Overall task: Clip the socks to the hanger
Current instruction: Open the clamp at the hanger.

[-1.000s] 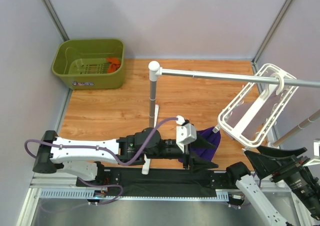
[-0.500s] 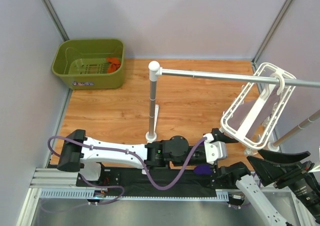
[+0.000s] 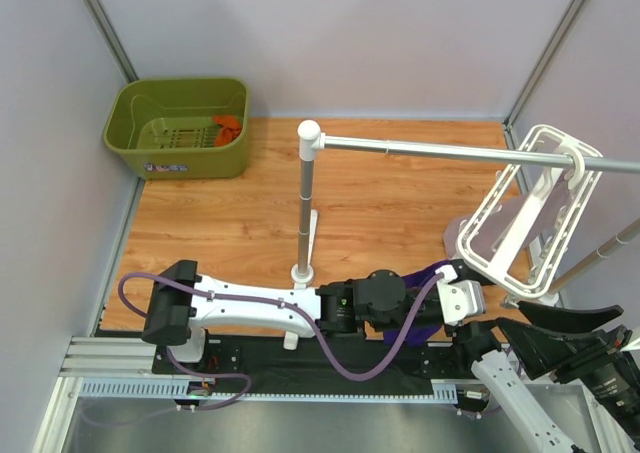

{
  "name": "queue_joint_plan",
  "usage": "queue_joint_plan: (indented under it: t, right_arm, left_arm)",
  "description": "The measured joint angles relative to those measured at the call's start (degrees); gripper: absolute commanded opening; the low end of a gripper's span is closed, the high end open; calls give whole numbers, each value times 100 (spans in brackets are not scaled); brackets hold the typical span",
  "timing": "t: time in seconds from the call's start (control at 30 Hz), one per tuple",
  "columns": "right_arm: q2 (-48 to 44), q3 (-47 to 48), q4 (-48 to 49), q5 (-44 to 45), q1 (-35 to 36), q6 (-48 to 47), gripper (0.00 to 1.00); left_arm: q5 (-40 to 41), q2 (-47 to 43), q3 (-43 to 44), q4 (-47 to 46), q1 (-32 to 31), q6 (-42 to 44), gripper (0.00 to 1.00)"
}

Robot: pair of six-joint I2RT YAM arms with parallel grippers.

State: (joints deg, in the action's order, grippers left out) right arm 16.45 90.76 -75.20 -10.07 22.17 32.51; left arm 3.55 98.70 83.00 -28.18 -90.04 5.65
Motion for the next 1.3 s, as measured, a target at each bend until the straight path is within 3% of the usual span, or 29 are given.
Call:
queue_joint_plan:
  t: [0.37, 0.4, 0.43, 0.6, 0.8, 1.07, 1.3]
  right_arm:
    - [-2, -214, 83, -37, -2, -7, 80]
    - [-2, -232, 98, -46, -2, -4, 80]
    - [-2, -236, 107, -63, -2, -4, 80]
    - [-2, -214, 127, -72, -2, -48, 80]
    - [0, -4, -9, 144, -2, -262, 79]
    - [0, -74, -44, 337, -2, -579, 67]
    - [-20, -916, 866, -509, 13, -520, 59]
  left_arm:
    - [177, 72, 9, -297, 46, -282, 43]
    - [177, 85, 9, -299, 46, -299, 38]
    - [190, 98, 9, -299, 48, -343, 27]
    - [181, 105, 9, -299, 98, -643, 0]
    - [61, -90, -197, -197, 243, -1235, 0]
    - [-492, -647, -415, -4, 295, -1943, 0]
    - [-800, -1281, -839, 28, 393, -2538, 0]
